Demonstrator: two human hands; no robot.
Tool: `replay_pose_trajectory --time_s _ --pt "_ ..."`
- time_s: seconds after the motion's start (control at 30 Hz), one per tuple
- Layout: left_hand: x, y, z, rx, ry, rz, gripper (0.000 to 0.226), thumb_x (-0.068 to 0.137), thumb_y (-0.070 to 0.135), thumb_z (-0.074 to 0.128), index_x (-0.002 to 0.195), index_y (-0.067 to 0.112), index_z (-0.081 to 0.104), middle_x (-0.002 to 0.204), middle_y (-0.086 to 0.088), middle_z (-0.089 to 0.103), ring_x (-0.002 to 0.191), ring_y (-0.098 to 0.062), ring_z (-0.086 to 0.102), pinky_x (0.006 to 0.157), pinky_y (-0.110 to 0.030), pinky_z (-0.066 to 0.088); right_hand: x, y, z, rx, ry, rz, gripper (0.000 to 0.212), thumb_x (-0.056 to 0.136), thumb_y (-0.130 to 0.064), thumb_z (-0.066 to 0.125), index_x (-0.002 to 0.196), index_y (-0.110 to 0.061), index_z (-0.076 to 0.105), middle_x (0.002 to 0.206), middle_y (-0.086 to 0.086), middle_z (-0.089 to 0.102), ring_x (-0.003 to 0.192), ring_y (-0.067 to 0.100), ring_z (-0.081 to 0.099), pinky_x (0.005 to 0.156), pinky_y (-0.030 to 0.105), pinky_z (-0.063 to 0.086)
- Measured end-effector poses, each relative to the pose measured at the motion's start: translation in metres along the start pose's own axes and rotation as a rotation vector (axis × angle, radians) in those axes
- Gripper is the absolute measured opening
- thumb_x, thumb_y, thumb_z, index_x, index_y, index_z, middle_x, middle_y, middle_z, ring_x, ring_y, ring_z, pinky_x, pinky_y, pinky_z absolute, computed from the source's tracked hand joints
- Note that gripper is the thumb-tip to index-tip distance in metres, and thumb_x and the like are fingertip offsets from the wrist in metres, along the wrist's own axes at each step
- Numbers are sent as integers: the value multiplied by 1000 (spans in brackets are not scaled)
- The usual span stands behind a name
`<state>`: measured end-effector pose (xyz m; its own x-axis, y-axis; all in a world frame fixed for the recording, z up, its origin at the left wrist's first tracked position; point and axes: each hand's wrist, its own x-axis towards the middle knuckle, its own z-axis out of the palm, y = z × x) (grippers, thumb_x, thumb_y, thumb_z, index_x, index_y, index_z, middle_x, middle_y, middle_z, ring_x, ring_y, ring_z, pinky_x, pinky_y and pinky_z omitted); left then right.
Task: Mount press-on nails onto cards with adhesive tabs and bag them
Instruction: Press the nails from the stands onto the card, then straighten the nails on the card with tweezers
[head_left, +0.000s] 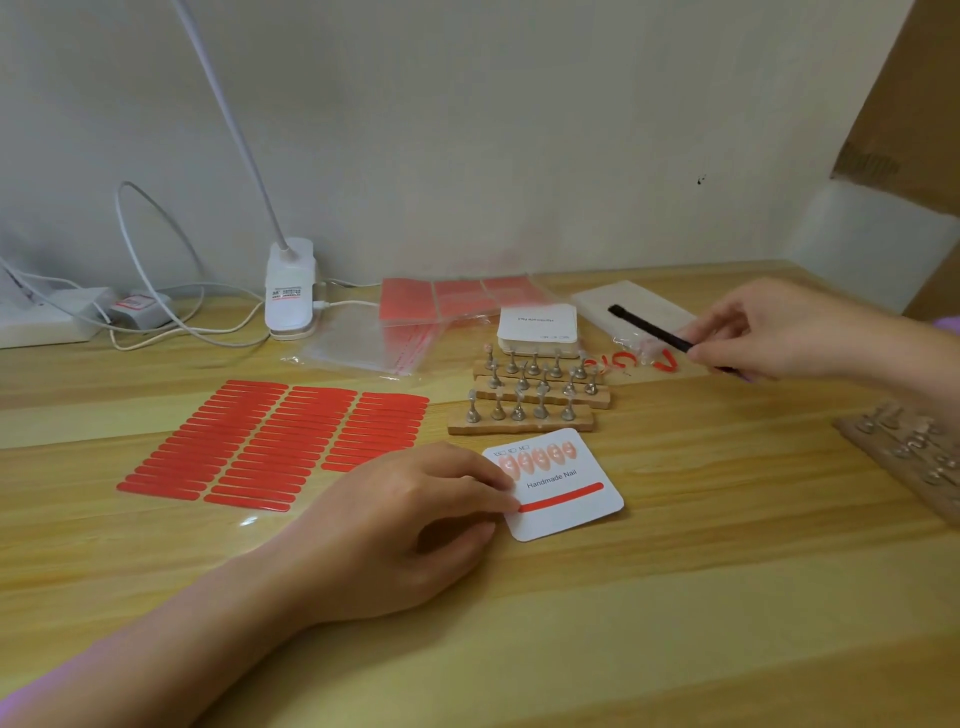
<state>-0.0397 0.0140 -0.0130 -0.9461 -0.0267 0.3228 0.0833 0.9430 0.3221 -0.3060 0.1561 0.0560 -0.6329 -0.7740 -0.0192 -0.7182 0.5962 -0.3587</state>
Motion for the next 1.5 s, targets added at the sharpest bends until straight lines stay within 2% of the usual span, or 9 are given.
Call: replay_pose_trajectory --time_s 0.13,0.27,0.4,0.5,0.63,0.73,0.87,1.17,1.5 --pt "-1 -1 0 0 4 -5 25 82 21 59 104 24 72 110 12 66 101 1 57 79 -13 45 1 1 -1 359 67 70 2 85 -14 65 84 -16 65 74 15 64 47 12 47 40 17 40" --pt "-1 -1 1 2 14 2 24 83 20 60 103 23 72 109 11 66 100 0 58 78 -14 46 -10 -13 6 971 -72 95 6 83 -10 60 87 -7 61 61 3 65 38 2 49 37 12 42" --pt "0 -1 2 11 16 9 25 83 20 59 104 23 72 109 10 66 100 -1 59 79 -16 47 -27 -31 16 1409 -183 11 7 58 -15 63 62 -9 61 57 2 60 38 3 53 39 14 47" --pt "-1 -1 2 32 10 18 24 82 20 60 104 23 72 109 10 66 99 -1 60 77 -11 45 -39 -42 30 1557 -245 -50 16 57 -11 60 43 -18 59 55 -1 57 39 4 51 41 13 48" --pt "-1 -3 3 37 29 25 24 83 19 61 103 22 72 109 9 67 98 -4 61 76 -18 50 -51 -48 54 1320 -152 -99 27 78 -10 62 53 -17 54 49 -2 55 45 6 56 47 16 49" --pt "0 -4 3 72 36 36 22 83 19 61 101 20 73 108 8 68 96 -7 64 75 -23 53 -56 -55 68 1153 -72 -130 28 65 -38 65 71 -13 57 55 -2 63 58 13 67 55 20 54" --pt "0 -5 0 74 35 3 30 85 27 49 102 19 73 108 8 69 96 -7 64 76 -25 54 -58 -64 81 1046 3 -142 38 62 -48 61 76 -13 66 59 3 68 51 15 65 52 20 53" --pt "0 -6 2 57 20 -29 34 86 29 48 109 20 71 112 5 67 98 -9 63 77 -24 53 -66 -67 96 943 182 -257 20 60 -43 70 63 -24 70 54 -5 65 44 3 57 47 11 44" --pt "0 -11 5 6 22 -55 37 87 31 47 116 18 67 118 7 65 106 -7 60 84 -29 52 -68 -64 99 847 120 -247 16 71 -17 75 63 -15 62 59 1 66 45 7 58 44 14 44"
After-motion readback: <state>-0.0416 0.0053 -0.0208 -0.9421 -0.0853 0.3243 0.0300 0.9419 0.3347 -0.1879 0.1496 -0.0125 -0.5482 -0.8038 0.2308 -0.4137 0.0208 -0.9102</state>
